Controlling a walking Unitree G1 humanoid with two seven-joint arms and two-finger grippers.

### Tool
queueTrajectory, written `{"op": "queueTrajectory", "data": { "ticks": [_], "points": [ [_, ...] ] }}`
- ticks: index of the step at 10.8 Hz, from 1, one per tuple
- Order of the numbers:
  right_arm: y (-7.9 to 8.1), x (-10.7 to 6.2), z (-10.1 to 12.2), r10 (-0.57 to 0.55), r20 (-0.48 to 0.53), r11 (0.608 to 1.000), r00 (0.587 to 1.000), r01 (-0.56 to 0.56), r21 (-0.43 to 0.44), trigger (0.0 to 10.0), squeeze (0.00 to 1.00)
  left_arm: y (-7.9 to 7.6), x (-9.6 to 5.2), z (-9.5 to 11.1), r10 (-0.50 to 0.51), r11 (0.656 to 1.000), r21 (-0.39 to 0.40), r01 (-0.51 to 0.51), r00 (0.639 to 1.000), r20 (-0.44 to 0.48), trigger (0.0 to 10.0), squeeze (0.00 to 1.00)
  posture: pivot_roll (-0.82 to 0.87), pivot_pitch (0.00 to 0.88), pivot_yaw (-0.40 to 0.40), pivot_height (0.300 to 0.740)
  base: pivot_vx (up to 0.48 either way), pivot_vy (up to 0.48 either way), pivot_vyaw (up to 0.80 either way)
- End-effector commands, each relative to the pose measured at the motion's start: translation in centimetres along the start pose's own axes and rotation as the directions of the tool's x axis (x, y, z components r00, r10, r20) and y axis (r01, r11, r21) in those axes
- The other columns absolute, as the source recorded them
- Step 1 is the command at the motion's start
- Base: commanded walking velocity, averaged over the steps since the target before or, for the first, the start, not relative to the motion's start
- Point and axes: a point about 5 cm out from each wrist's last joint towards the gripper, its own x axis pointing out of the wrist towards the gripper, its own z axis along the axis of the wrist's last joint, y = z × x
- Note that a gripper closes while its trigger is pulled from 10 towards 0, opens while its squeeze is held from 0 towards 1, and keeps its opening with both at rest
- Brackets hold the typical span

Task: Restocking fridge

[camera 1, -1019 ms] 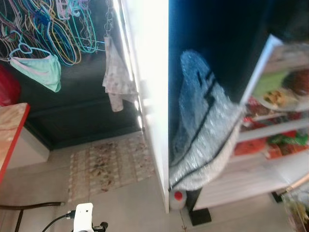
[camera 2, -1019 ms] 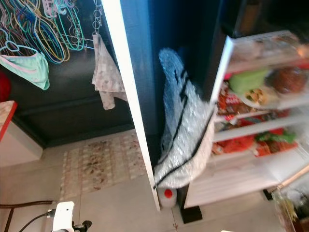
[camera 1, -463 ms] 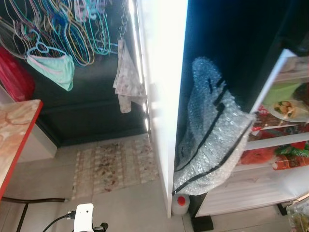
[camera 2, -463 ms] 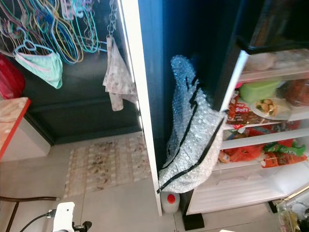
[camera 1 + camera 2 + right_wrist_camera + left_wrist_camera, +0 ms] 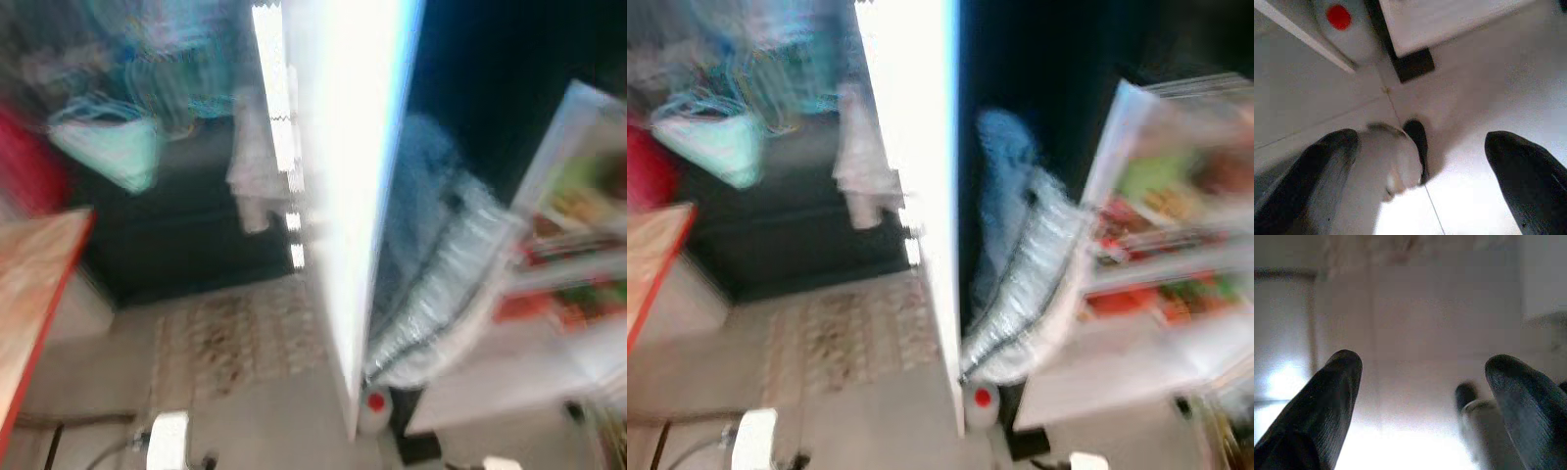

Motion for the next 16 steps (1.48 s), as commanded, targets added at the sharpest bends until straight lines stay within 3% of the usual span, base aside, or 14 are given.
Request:
{"op": "queueTrajectory", "data": {
  "ticks": [1,14,16],
  "points": [
    [0.61,0.02,-0.39,0.011,-0.012,1.0,1.0,-0.011,0.012,10.0,0.0,1.04,-0.24,-0.81,0.025,1.0,0.006,-0.025,0.999,-0.027,10.0,0.0,-0.15,0.0,0.101,0.74,0.0,0.0,-0.77],
    [0.51,0.01,0.06,-0.028,0.037,1.0,0.999,0.028,-0.009,10.0,0.0,1.13,-0.23,-0.71,0.018,0.999,0.049,-0.017,0.999,-0.031,10.0,0.0,-0.18,0.0,0.122,0.74,0.0,0.0,-0.78],
    [0.49,-0.01,0.34,-0.048,0.071,0.999,0.996,0.048,-0.001,10.0,0.0,1.23,-0.23,-0.69,0.027,0.998,0.052,-0.026,0.999,-0.032,10.0,0.0,-0.18,0.0,0.13,0.74,0.0,0.0,0.0]
  ]
}}
